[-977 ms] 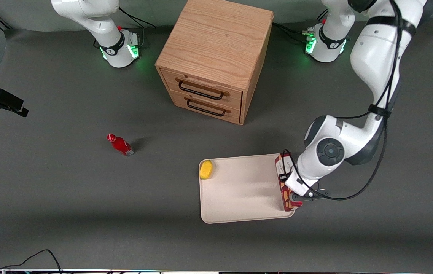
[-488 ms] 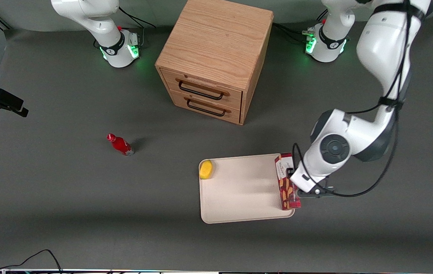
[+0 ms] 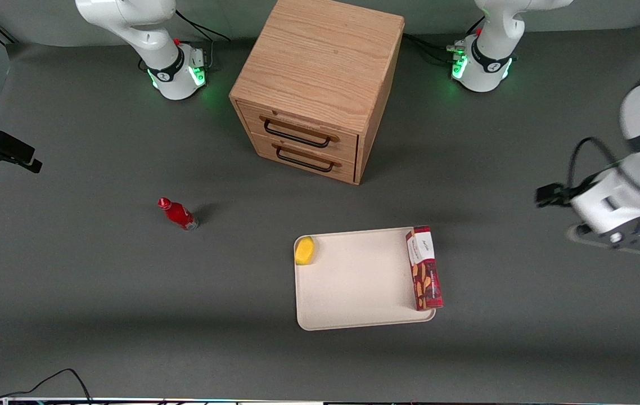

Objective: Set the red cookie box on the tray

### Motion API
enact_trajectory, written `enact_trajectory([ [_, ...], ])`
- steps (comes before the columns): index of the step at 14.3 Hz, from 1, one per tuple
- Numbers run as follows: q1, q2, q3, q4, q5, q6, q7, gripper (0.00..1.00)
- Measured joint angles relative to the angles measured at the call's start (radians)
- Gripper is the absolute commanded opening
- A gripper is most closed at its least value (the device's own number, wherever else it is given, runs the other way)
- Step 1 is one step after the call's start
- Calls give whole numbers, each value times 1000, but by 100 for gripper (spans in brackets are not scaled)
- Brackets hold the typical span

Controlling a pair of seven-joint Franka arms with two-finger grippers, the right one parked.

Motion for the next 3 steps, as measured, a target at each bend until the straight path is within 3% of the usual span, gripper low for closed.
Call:
enact_trajectory([
  [3, 3, -58, 58, -74, -18, 0, 86, 100],
])
